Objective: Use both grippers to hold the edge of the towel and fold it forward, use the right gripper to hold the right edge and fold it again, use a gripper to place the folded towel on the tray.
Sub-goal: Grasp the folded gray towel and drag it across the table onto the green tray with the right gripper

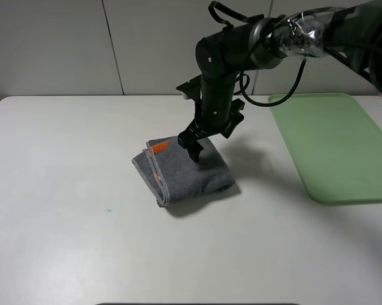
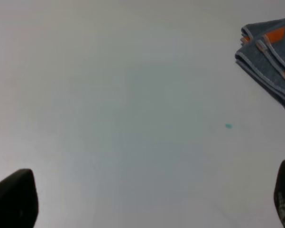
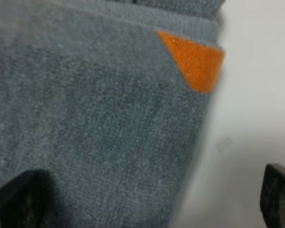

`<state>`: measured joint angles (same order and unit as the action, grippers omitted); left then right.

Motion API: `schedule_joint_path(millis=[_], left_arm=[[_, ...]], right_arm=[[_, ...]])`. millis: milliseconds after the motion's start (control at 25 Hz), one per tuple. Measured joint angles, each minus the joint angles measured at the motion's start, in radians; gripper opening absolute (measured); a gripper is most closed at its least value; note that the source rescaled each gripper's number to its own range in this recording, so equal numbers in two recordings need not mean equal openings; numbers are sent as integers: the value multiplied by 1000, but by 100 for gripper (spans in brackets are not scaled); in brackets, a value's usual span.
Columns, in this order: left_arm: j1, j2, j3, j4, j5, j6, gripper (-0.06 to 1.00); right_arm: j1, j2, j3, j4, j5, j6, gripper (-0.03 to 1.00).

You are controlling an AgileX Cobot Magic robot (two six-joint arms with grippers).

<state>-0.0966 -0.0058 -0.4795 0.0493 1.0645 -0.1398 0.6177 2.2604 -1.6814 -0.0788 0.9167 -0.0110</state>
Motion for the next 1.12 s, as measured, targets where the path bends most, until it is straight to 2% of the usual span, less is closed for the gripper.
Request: schedule_joint_path(millis=[720,760,1000,1120], left_arm=[[0,0,0,0,0,0,100],[0,0,0,0,0,0,100],[0,0,0,0,0,0,100],[0,0,0,0,0,0,100]], right_arm=[[0,74,-16,5,-17,-18,98],[0,74,-16,13,-17,-19,94],[0,79,-16,62,-16,-19,47],[0,79,-16,63,-18,-19,28]])
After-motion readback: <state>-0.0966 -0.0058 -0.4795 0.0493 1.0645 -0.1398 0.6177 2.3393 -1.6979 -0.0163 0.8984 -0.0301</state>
